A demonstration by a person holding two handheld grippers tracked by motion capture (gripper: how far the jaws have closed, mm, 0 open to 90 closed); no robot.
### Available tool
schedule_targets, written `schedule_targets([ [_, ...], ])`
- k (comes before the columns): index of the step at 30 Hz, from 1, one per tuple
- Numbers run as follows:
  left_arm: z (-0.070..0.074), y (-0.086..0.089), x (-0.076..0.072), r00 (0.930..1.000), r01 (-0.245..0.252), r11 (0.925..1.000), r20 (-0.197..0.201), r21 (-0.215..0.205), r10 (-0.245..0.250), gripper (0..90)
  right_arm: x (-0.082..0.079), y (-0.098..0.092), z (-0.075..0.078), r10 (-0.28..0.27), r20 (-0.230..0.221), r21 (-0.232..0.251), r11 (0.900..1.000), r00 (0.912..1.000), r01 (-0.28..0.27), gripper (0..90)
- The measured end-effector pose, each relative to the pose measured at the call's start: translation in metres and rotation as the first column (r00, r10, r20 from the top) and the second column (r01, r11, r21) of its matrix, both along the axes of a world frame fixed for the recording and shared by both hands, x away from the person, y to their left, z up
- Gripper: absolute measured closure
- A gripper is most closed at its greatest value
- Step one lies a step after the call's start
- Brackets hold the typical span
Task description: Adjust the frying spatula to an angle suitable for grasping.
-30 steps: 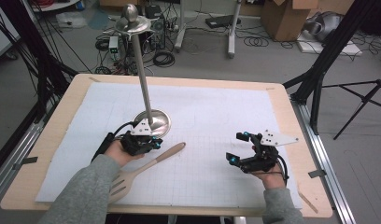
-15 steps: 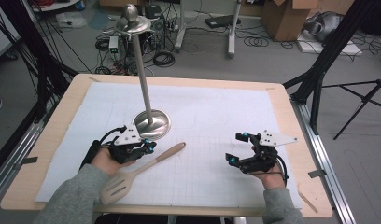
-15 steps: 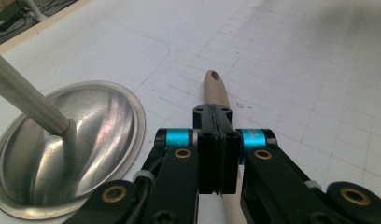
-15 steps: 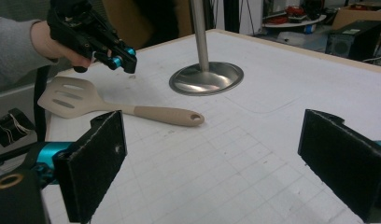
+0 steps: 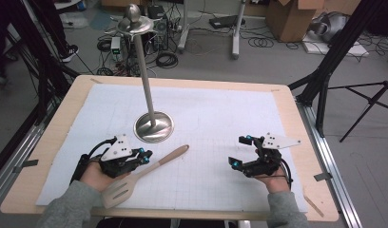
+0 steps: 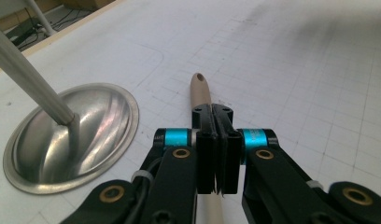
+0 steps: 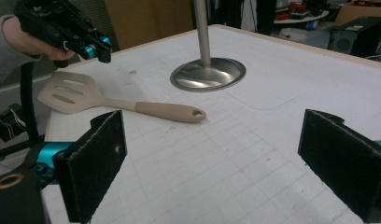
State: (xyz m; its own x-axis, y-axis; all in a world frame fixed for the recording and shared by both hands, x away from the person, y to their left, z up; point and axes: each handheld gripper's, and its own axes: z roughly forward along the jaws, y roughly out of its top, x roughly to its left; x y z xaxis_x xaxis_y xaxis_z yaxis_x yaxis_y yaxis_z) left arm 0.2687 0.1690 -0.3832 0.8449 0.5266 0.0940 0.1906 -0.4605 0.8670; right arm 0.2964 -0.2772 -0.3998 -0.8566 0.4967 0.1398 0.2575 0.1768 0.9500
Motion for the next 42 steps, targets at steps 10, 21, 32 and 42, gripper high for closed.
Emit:
schedule_targets([
  [10, 0.001, -0.002, -0.002, 0.9957, -0.068, 0.9977, -0.063, 0.006, 0.068, 49.5, 0.0, 0.0, 0.0, 0.005, 0.002, 0.0, 1.0, 1.0, -0.005, 6.9],
  [21, -0.008, -0.003, -0.008, 0.9986, 0.027, 0.9957, -0.048, 0.089, -0.023, 20.6, 0.0, 0.001, 0.0, 0.006, -0.002, 0.004, 1.0, 1.0, -0.006, 6.9],
  [32, -0.008, -0.002, -0.013, 0.9976, 0.055, 0.9927, -0.047, 0.107, -0.05, 20.5, 0.001, 0.004, -0.001, 0.009, -0.013, -0.009, 1.0, 0.9999, -0.009, 6.9],
  [42, -0.013, -0.002, -0.011, 0.9963, 0.047, 0.9907, -0.077, 0.127, -0.038, 21.1, 0.0, 0.003, -0.001, 0.013, -0.008, -0.006, 1.0, 0.9999, -0.013, 6.9],
])
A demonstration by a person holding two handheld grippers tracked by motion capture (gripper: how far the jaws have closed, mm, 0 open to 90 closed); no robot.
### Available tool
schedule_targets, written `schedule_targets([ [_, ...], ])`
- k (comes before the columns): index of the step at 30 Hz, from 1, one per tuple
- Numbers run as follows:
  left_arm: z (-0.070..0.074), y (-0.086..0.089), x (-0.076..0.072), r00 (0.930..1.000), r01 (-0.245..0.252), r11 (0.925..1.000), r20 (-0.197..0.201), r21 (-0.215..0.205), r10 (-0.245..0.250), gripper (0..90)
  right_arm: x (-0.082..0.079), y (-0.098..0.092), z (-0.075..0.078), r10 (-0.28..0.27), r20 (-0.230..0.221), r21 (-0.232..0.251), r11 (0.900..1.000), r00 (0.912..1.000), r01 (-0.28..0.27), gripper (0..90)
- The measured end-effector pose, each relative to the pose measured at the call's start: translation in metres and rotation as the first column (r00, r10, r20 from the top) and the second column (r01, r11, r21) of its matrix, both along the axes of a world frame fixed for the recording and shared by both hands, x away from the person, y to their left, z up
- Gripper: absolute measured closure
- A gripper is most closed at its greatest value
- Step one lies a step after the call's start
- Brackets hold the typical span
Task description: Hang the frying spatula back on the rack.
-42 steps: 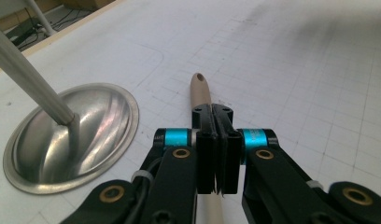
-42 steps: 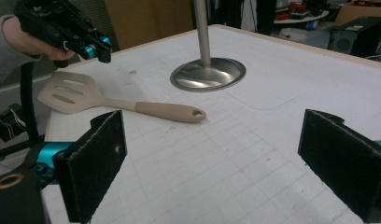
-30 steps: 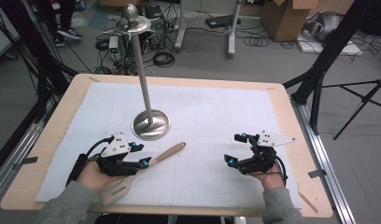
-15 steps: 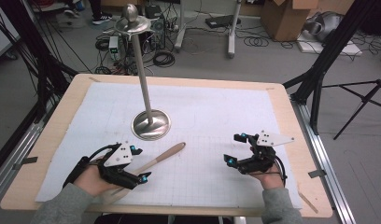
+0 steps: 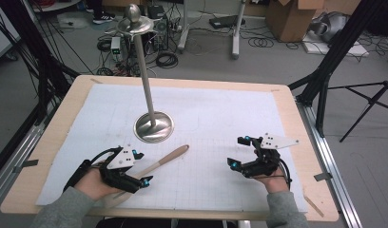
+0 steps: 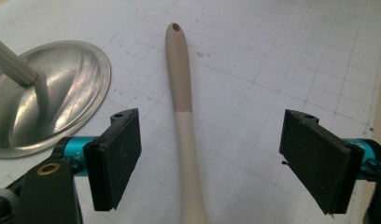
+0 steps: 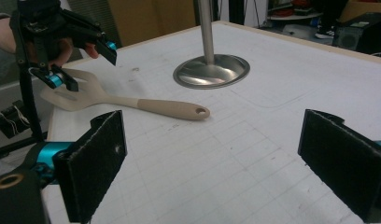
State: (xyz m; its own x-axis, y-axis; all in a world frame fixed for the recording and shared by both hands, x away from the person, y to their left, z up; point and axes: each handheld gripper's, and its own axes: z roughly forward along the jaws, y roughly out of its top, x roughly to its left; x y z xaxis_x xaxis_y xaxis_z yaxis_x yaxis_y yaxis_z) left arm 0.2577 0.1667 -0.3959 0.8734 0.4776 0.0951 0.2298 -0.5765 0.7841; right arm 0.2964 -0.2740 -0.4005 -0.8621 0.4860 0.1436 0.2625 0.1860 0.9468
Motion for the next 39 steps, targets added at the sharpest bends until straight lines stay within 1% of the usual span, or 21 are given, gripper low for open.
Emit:
schedule_targets([
  [3, -0.0004, -0.0003, 0.0011, 1.0, -0.005, 1.0, -0.001, 0.0, 0.005, 20.6, 0.0008, 0.0004, -0.0007, 0.001, 0.0, -0.005, 1.0, 1.0, -0.001, 6.9],
  [4, -0.0006, -0.0003, 0.002, 1.0, -0.005, 1.0, -0.008, 0.003, 0.005, 20.2, 0.0007, 0.0003, -0.0007, -0.001, -0.008, -0.004, 1.0, 1.0, 0.001, 6.9],
  [6, -0.002, -0.0008, 0.0028, 0.9997, -0.019, 0.9998, -0.018, 0.008, 0.019, 18.4, 0.0015, -0.0003, -0.0011, -0.001, -0.004, -0.008, 1.0, 1.0, 0.001, 6.9],
  [7, -0.0024, -0.0006, 0.0032, 0.9994, -0.027, 0.9995, -0.022, 0.017, 0.027, 18.0, 0.0012, -0.0002, -0.0008, -0.005, -0.001, -0.004, 1.0, 1.0, 0.005, 6.9],
  [11, -0.0016, -0.0004, 0.0039, 0.9985, -0.037, 0.9988, -0.038, 0.031, 0.038, 18.2, 0.001, 0.0002, -0.0007, 0.001, -0.001, -0.004, 1.0, 1.0, -0.001, 6.9],
  [12, -0.0015, -0.0006, 0.0039, 0.9983, -0.044, 0.9985, -0.037, 0.032, 0.046, 18.2, 0.0007, 0.0004, -0.0007, 0.0, -0.009, -0.004, 1.0, 1.0, 0.0, 6.9],
  [15, -0.0026, -0.0008, 0.0044, 0.998, -0.057, 0.9978, -0.027, 0.034, 0.058, 18.4, 0.0022, 0.0006, -0.0013, 0.002, -0.008, -0.003, 1.0, 1.0, -0.003, 6.9],
  [17, -0.0033, -0.0008, 0.0043, 0.9982, -0.055, 0.9978, -0.023, 0.036, 0.056, 19.7, 0.0029, 0.0003, -0.0017, 0.004, -0.005, -0.006, 1.0, 1.0, -0.004, 6.9],
  [18, -0.0034, -0.0008, 0.0044, 0.9982, -0.055, 0.9978, -0.023, 0.039, 0.055, 19.9, 0.0024, 0.0002, -0.0016, 0.007, -0.012, -0.006, 1.0, 0.9999, -0.007, 6.9],
  [19, -0.0038, -0.0009, 0.0044, 0.9983, -0.052, 0.9979, -0.027, 0.039, 0.053, 20.6, 0.0027, -0.0001, -0.0014, 0.005, -0.005, -0.005, 1.0, 1.0, -0.005, 6.9],
  [23, -0.0048, -0.0019, 0.0041, 0.9983, -0.051, 0.9975, -0.027, 0.049, 0.052, 22.6, 0.0025, -0.0008, -0.0012, 0.002, -0.007, 0.001, 1.0, 1.0, -0.002, 6.9],
  [26, -0.0047, -0.0018, 0.0044, 0.9983, -0.043, 0.9973, -0.038, 0.06, 0.045, 24.0, 0.0028, -0.0006, -0.0012, 0.003, -0.005, 0.0, 1.0, 1.0, -0.003, 6.9],
  [27, -0.0049, -0.0018, 0.0047, 0.9982, -0.039, 0.9972, -0.044, 0.063, 0.042, 25.7, 0.003, -0.0003, -0.0016, 0.006, -0.006, -0.003, 1.0, 1.0, -0.006, 6.9],
  [29, -0.0058, -0.0017, 0.0053, 0.9974, -0.04, 0.9963, -0.057, 0.077, 0.044, 27.6, 0.0031, -0.0001, -0.0017, 0.005, -0.005, -0.004, 1.0, 1.0, -0.005, 6.9],
  [31, -0.0063, -0.0016, 0.0062, 0.9961, -0.049, 0.9939, -0.069, 0.099, 0.056, 28.5, 0.0031, -0.0001, -0.0016, 0.007, -0.005, -0.004, 1.0, 1.0, -0.007, 6.9],
  [33, -0.0069, -0.002, 0.0068, 0.994, -0.06, 0.9913, -0.084, 0.117, 0.07, 31.8, 0.0031, -0.0001, -0.0017, 0.005, -0.005, -0.006, 1.0, 1.0, -0.005, 6.9],
  [35, -0.0074, -0.0026, 0.0074, 0.9929, -0.066, 0.9886, -0.089, 0.136, 0.078, 33.2, 0.0032, -0.0001, -0.0016, 0.007, -0.004, -0.006, 1.0, 1.0, -0.007, 6.9],
  [39, -0.0077, -0.0038, 0.0071, 0.9924, -0.066, 0.9864, -0.093, 0.151, 0.08, 35.9, 0.0025, 0.0, -0.0015, 0.005, -0.009, -0.007, 1.0, 0.9999, -0.006, 6.9],
])
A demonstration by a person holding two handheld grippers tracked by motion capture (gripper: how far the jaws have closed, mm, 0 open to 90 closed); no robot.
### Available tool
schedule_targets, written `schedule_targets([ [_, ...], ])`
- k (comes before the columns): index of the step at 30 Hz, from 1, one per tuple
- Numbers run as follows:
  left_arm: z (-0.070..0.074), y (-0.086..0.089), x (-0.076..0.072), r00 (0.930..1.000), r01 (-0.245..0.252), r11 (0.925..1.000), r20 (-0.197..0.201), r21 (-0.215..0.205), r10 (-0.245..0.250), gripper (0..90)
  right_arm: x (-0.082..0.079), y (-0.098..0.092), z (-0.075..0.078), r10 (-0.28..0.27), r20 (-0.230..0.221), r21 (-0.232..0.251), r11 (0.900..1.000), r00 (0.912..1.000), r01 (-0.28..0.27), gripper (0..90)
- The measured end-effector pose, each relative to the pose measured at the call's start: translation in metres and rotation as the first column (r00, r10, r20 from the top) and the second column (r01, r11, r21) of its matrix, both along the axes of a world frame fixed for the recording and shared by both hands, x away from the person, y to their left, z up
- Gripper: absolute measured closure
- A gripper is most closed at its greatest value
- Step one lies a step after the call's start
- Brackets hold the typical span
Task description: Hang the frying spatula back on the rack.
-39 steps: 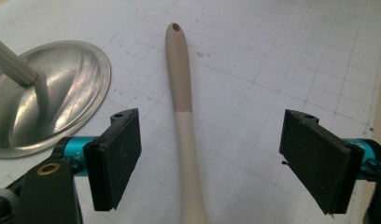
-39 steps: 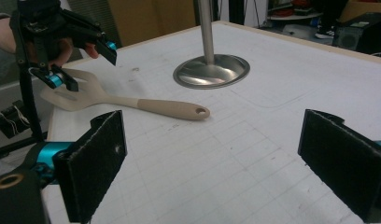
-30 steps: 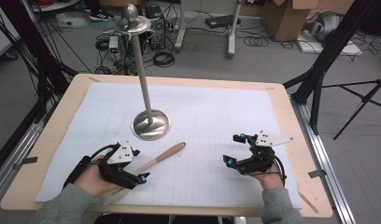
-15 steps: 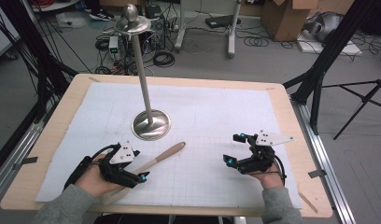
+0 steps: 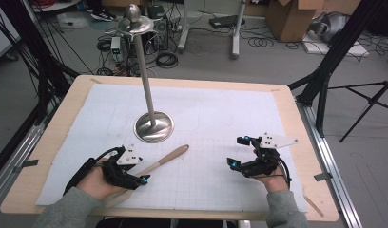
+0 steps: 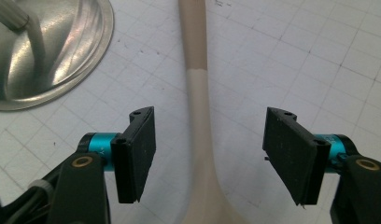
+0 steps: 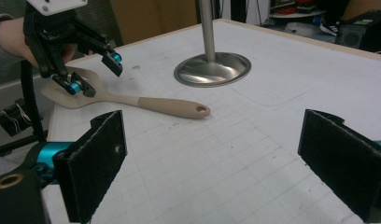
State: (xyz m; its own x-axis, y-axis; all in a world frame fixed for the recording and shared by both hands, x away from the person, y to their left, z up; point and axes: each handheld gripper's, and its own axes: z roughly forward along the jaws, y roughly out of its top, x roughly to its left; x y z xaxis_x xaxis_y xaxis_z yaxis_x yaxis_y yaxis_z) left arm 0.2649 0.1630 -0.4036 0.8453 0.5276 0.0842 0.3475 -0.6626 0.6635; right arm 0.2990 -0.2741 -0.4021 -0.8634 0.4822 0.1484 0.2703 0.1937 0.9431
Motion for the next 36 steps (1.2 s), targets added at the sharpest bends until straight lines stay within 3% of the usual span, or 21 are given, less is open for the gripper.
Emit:
schedule_targets([
  [7, -0.001, -0.003, 0.0, 0.9999, 0.009, 0.9985, -0.012, 0.053, -0.009, 42.7, 0.0, 0.0, 0.0, 0.002, 0.0, 0.0, 1.0, 1.0, -0.002, 6.9],
  [16, -0.001, -0.003, 0.002, 0.9983, 0.051, 0.9974, -0.031, 0.051, -0.05, 47.9, 0.0, 0.001, 0.0, 0.001, 0.002, 0.001, 1.0, 1.0, -0.001, 6.9],
  [28, -0.004, -0.002, 0.009, 0.9971, 0.055, 0.9955, -0.058, 0.078, -0.05, 53.0, -0.001, 0.001, 0.0, 0.004, -0.002, 0.0, 1.0, 1.0, -0.004, 6.9],
  [36, -0.005, 0.001, 0.016, 0.9938, 0.07, 0.9952, -0.092, 0.069, -0.063, 50.8, -0.002, 0.0, 0.0, 0.004, -0.001, -0.004, 1.0, 1.0, -0.004, 6.9],
])
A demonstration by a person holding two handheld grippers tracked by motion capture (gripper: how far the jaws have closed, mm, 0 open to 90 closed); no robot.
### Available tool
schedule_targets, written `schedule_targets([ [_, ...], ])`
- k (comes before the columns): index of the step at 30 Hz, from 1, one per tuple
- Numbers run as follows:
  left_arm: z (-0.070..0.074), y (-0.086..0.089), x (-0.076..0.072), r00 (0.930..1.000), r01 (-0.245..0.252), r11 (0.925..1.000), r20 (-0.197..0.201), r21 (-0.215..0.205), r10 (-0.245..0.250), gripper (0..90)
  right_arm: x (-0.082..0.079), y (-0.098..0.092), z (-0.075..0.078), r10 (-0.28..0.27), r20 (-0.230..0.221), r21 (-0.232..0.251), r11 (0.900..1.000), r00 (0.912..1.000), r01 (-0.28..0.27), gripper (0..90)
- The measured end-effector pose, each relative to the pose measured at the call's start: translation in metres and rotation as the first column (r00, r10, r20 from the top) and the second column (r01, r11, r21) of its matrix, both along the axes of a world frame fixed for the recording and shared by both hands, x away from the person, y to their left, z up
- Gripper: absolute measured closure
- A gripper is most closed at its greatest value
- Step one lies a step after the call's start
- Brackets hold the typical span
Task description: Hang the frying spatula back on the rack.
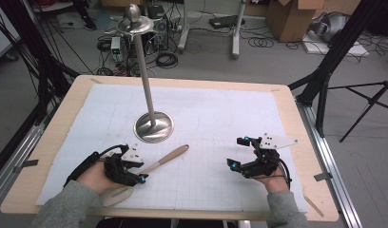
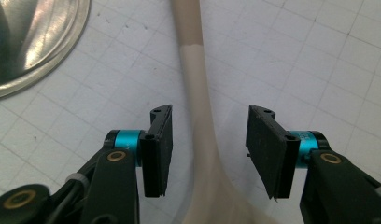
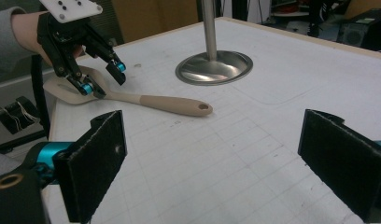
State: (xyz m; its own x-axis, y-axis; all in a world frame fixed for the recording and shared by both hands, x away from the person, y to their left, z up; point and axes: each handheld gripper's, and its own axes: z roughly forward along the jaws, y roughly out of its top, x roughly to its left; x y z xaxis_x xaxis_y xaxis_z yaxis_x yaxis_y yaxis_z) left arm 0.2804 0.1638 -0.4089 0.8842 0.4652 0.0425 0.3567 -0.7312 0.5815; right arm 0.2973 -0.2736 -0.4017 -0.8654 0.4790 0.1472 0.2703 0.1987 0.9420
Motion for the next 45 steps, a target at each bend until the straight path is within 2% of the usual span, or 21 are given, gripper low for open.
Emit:
schedule_targets([
  [7, -0.002, 0.001, 0.004, 0.9997, 0.008, 1.0, -0.023, 0.001, -0.008, 51.3, -0.002, -0.001, 0.0, -0.001, -0.002, -0.001, 1.0, 1.0, 0.001, 6.9],
  [17, -0.007, 0.001, 0.009, 0.9987, 0.01, 0.9997, -0.05, 0.023, -0.008, 53.7, -0.003, -0.003, 0.0, -0.005, 0.003, -0.002, 1.0, 1.0, 0.005, 6.9],
  [24, -0.009, 0.0, 0.01, 0.9983, 0.01, 0.9997, -0.057, 0.022, -0.009, 56.6, -0.003, -0.004, 0.0, -0.007, 0.001, -0.001, 1.0, 1.0, 0.007, 6.9],
  [26, -0.009, 0.001, 0.011, 0.9982, 0.017, 0.9993, -0.057, 0.034, -0.015, 58.4, -0.003, -0.004, 0.0, -0.007, 0.004, -0.001, 1.0, 1.0, 0.007, 6.9],
  [35, -0.01, 0.001, 0.012, 0.9977, 0.031, 0.9993, -0.062, 0.02, -0.029, 61.5, -0.004, -0.004, -0.001, -0.005, 0.001, -0.003, 1.0, 1.0, 0.005, 6.9],
  [41, -0.01, 0.002, 0.014, 0.9971, 0.005, 1.0, -0.076, 0.003, -0.005, 66.5, -0.004, -0.004, -0.001, -0.008, 0.0, -0.004, 1.0, 1.0, 0.008, 6.9],
  [45, -0.01, 0.001, 0.014, 0.9969, 0.001, 1.0, -0.079, 0.006, -0.001, 68.4, -0.003, -0.004, -0.001, -0.007, 0.001, -0.005, 1.0, 1.0, 0.007, 6.9],
])
